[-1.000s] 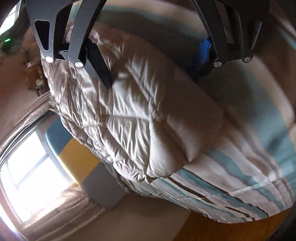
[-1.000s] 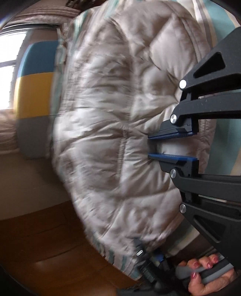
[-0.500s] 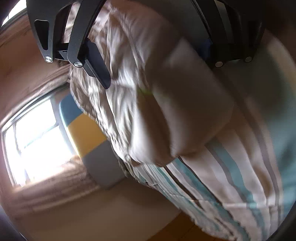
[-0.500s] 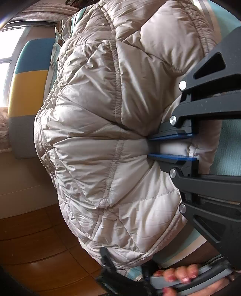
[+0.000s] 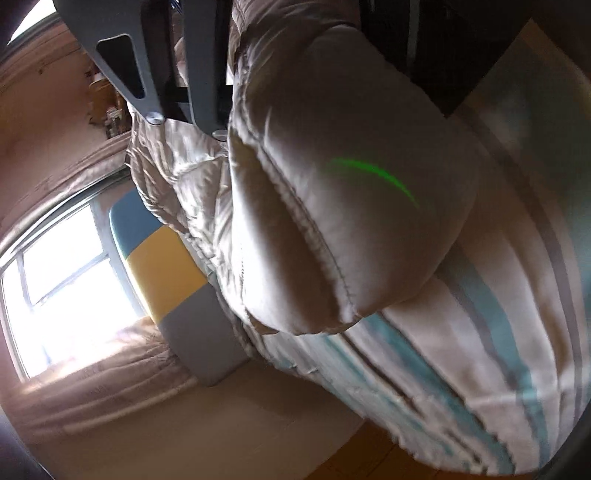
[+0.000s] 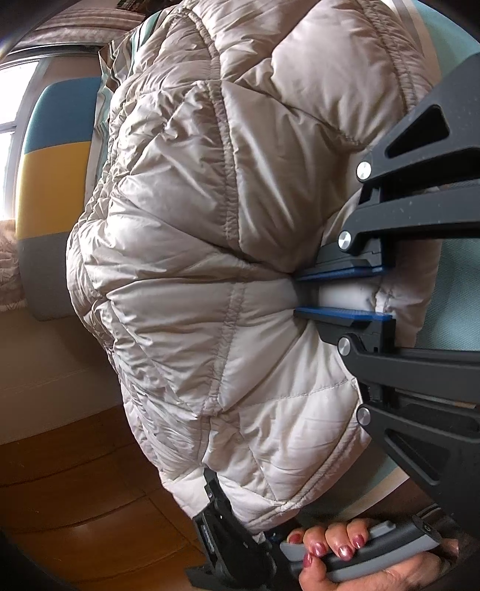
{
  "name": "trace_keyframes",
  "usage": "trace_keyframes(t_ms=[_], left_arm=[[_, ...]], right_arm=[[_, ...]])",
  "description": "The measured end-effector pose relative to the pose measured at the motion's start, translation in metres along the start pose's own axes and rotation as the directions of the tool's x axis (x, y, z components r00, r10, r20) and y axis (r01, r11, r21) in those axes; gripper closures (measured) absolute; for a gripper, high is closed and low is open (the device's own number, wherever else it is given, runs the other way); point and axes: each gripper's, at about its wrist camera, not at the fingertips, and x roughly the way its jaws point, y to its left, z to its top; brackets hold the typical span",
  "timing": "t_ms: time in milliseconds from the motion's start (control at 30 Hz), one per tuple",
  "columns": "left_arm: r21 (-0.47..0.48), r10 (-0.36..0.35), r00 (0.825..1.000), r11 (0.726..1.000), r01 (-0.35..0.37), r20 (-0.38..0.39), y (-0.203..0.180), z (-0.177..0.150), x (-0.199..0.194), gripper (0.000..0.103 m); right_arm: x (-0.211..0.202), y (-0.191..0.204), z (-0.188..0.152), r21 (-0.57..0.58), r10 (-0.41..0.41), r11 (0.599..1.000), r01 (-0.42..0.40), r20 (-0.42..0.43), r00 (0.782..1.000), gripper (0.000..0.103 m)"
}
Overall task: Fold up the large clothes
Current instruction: 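Carry the folded jacket with the left tool while the right tool opens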
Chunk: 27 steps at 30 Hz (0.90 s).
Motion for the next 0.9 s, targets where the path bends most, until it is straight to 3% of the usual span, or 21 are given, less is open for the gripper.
trace_keyframes(t_ms=[133,300,400,467,533,633,733,833,900], left_arm=[[0.161,-0.017,0.997,0.987,0.005,0.075,-0.034,-0.004,-0.019,0.078],[0.375,-0.099,0.988,0.926,0.049,0.116,-0.086,-0.016,-0.035,0.078],[0.431,-0.101,0.988,0.901,0.040,0.120,-0.097,-0.020,-0.040,0.078],[0.434,-0.101,0.988,0.900,0.040,0.118,-0.098,-0.019,-0.041,0.078],[0.426,-0.091,0.990,0.904,0.034,0.112,-0.096,-0.017,-0.041,0.078],[0.441,-0.084,0.990,0.897,0.026,0.113,-0.099,-0.016,-0.045,0.078],[0.490,-0.079,0.990,0.871,0.009,0.121,-0.111,-0.020,-0.043,0.078],[0.547,-0.089,0.988,0.837,0.005,0.127,-0.127,-0.028,-0.044,0.078],[0.603,-0.096,0.986,0.798,-0.005,0.135,-0.143,-0.037,-0.045,0.078]], right_arm=[[0.000,-0.002,0.002,0.016,0.002,1.000,-0.001,-0.005,1.000,0.091],[-0.001,-0.003,0.003,0.016,-0.005,1.000,0.005,-0.009,1.000,0.091],[-0.015,-0.006,0.006,0.029,0.000,1.000,-0.001,0.017,1.000,0.088],[-0.035,-0.016,0.005,0.066,-0.015,0.998,0.011,0.057,0.998,0.078],[-0.055,-0.028,0.003,0.101,-0.055,0.994,0.045,0.097,0.994,0.075],[-0.084,-0.054,-0.002,0.130,-0.201,0.974,0.185,0.124,0.972,0.077],[-0.103,-0.087,-0.011,0.197,-0.329,0.932,0.305,0.106,0.938,0.079],[-0.104,-0.112,-0.018,0.251,-0.334,0.918,0.307,0.075,0.939,0.088],[-0.098,-0.122,-0.022,0.276,-0.310,0.917,0.287,0.042,0.950,0.088]])
